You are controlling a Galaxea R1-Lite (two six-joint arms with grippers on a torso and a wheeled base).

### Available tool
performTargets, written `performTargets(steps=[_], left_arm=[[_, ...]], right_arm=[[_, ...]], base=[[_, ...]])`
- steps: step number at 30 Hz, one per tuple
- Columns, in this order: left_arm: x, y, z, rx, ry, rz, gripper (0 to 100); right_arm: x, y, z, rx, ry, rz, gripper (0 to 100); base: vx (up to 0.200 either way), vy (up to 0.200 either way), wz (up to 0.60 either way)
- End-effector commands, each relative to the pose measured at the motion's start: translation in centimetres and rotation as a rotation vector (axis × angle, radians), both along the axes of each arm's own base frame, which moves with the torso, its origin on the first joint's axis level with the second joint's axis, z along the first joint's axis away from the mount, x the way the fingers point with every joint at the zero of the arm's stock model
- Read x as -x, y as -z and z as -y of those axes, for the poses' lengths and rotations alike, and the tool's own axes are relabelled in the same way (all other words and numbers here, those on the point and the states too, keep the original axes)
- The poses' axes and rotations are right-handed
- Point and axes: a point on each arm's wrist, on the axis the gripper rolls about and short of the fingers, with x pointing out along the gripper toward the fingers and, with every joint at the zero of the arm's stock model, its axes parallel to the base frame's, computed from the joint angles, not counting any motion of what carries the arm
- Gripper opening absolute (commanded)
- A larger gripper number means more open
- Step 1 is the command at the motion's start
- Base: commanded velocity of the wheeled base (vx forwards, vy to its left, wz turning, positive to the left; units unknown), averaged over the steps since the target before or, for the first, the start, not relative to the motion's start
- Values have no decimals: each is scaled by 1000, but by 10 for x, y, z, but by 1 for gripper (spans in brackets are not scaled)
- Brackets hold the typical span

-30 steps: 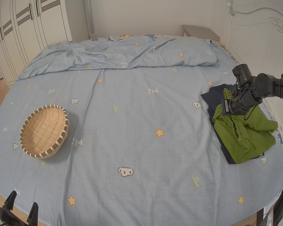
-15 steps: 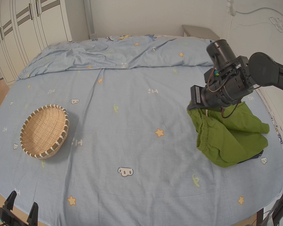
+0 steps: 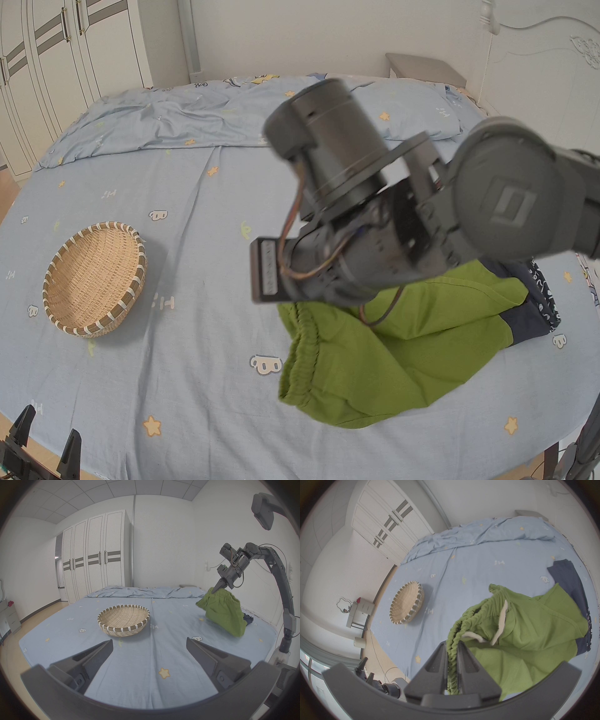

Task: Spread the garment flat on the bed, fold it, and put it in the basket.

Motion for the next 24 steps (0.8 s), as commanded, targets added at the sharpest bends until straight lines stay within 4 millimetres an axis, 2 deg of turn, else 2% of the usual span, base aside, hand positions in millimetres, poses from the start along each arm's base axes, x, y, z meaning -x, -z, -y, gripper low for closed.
performTargets(steps=[1, 5, 8, 9, 14, 21, 22, 23, 24], left_arm=[[0, 5, 0, 0, 0, -5, 100], [0, 5, 0, 0, 1, -5, 100], [0, 5, 0, 0, 1, -5, 100], [0, 5, 0, 0, 0, -5, 100], [0, 5, 0, -2, 3, -5, 100], [0, 1, 0, -3, 0, 12, 100], [3, -7, 0, 5, 3, 43, 100], [3, -7, 0, 5, 3, 43, 100], [16, -45, 0, 46, 20, 155, 100]], right_arm=[[13, 49, -44, 82, -31, -55, 0], [15, 63, -51, 102, -15, -90, 0], [13, 61, -48, 104, -6, -92, 0], [11, 62, -47, 106, -1, -94, 100], [3, 62, -42, 107, 22, -94, 100], [1, 61, -37, 126, 33, -108, 100], [-2, 59, -31, 132, 45, -115, 100], [-2, 59, -31, 132, 45, -115, 100], [-6, 39, -12, 114, 68, -120, 100]], base=[[0, 0, 0], [0, 0, 0], [0, 0, 0], [0, 0, 0], [0, 0, 0], [0, 0, 0], [0, 0, 0], [0, 0, 0], [0, 0, 0]])
